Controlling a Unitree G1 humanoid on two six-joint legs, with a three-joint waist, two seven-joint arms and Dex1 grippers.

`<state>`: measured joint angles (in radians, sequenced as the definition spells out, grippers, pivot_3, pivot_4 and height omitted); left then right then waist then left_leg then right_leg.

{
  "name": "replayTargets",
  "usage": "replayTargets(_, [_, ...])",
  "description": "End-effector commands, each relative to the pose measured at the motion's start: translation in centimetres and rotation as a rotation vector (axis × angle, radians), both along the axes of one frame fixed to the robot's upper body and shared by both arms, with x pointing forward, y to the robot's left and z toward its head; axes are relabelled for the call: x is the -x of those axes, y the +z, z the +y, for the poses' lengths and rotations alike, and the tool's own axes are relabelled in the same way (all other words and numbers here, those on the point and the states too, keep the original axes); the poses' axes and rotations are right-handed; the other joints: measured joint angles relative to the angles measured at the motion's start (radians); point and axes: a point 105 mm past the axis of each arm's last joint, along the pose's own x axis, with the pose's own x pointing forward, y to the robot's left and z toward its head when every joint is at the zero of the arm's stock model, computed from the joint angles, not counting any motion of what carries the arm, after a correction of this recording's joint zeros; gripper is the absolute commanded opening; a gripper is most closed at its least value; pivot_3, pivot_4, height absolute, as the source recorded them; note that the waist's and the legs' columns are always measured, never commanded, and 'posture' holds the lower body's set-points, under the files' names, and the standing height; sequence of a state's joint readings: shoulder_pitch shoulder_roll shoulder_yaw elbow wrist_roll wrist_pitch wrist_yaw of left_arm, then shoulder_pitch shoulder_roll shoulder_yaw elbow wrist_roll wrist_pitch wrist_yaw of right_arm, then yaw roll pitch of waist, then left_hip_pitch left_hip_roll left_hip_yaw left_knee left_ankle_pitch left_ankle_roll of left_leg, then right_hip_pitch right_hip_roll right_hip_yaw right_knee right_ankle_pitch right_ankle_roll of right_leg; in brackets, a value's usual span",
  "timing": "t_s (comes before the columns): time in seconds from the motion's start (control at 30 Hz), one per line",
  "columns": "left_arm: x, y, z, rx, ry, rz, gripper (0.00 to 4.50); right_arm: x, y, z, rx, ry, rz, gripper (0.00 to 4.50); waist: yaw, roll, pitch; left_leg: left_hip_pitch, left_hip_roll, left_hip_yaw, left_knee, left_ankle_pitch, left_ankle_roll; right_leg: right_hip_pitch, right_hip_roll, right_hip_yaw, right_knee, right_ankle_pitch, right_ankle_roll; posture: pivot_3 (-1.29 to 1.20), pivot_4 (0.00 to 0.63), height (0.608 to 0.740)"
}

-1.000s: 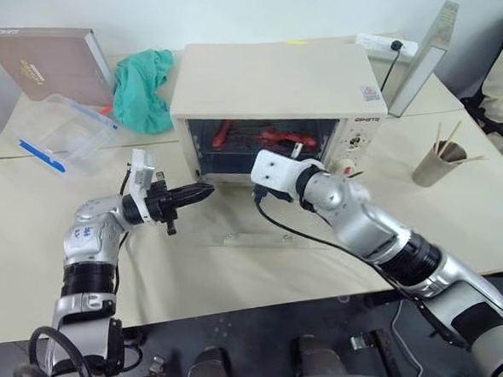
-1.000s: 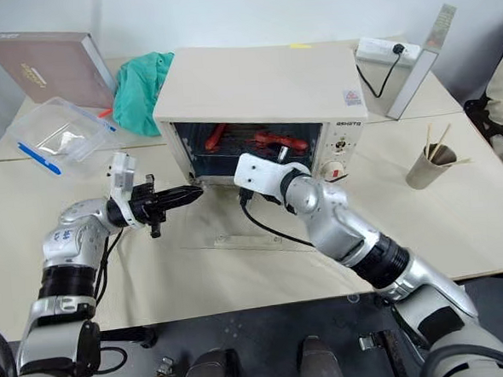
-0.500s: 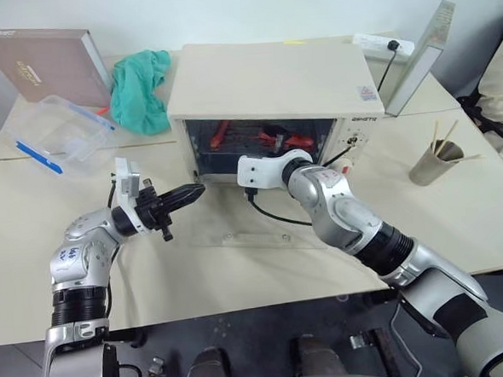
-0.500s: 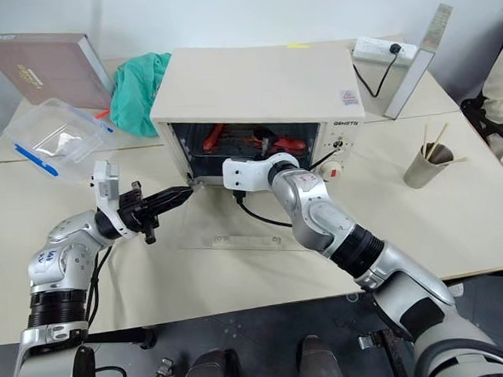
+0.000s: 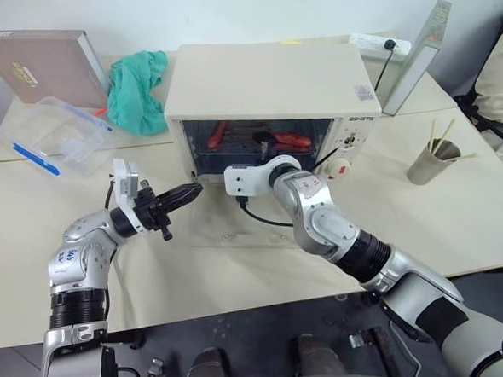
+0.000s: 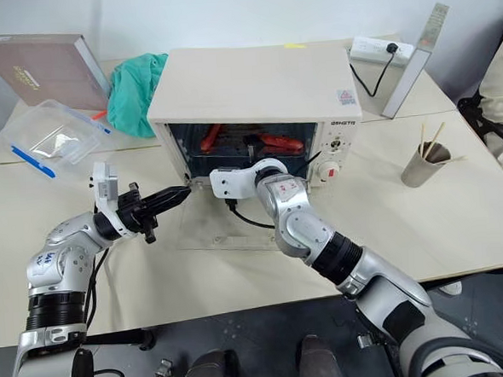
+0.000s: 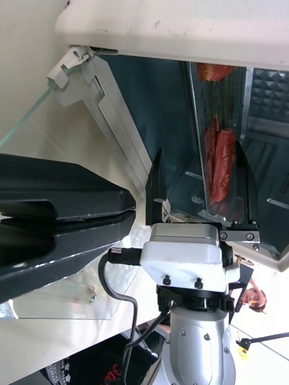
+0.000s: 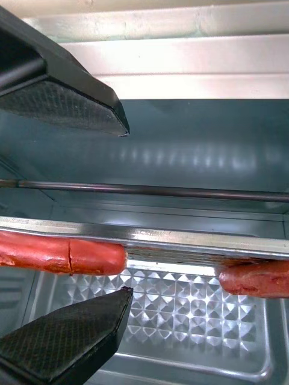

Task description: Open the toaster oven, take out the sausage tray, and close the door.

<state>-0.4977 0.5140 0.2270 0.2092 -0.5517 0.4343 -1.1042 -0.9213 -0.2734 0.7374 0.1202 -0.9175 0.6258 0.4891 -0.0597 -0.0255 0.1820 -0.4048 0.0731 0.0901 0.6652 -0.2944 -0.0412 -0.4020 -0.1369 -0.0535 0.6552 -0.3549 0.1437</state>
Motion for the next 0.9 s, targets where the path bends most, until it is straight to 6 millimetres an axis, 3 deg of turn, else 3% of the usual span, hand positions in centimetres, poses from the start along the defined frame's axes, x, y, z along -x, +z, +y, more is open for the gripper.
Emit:
replayTargets(0.03, [0.3, 0.9, 0.2, 0.003, -0.005, -0.032, 0.01, 0.2, -0.2, -0.2, -0.022, -0.039, 0.028, 4.24, 0.000, 0.000, 0.000, 0.000, 0.000, 0.000, 0.000, 0.000, 0.000, 0.000, 0.000, 0.000, 0.000, 0.000, 0.000, 0.00, 0.150, 0.740])
replayTargets(0.1, [0.2, 0.9, 0.1, 0.004, -0.005, -0.030, 0.01, 0.1, -0.4, -0.4, -0.029, -0.057, 0.042, 4.24, 0.000, 0.000, 0.000, 0.000, 0.000, 0.000, 0.000, 0.000, 0.000, 0.000, 0.000, 0.000, 0.000, 0.000, 0.000, 0.00, 0.150, 0.740])
replayTargets(0.2, [0.1, 0.9, 0.0, 0.002, -0.005, -0.030, 0.00, 0.2, -0.7, -0.7, -0.046, -0.080, 0.059, 3.69, 0.001, 0.000, 0.000, 0.000, 0.000, 0.000, 0.000, 0.000, 0.000, 0.000, 0.000, 0.000, 0.000, 0.000, 0.000, 0.00, 0.150, 0.740])
replayTargets(0.57, [-0.1, 1.1, 0.1, 0.014, -0.009, -0.029, 0.00, -0.2, -0.5, -2.3, -0.075, -0.139, 0.030, 0.16, 0.002, -0.001, -0.001, 0.000, 0.000, 0.000, 0.000, 0.000, 0.000, 0.000, 0.000, 0.000, 0.001, 0.000, 0.000, 0.00, 0.150, 0.740])
replayTargets(0.9, [-0.3, 1.4, 1.1, 0.011, -0.003, -0.015, 0.00, 0.7, 0.9, -2.7, -0.089, -0.043, -0.069, 0.06, 0.007, -0.001, -0.001, 0.000, -0.001, 0.000, 0.000, 0.000, -0.001, 0.000, -0.001, 0.000, 0.000, 0.000, 0.000, 0.00, 0.150, 0.740])
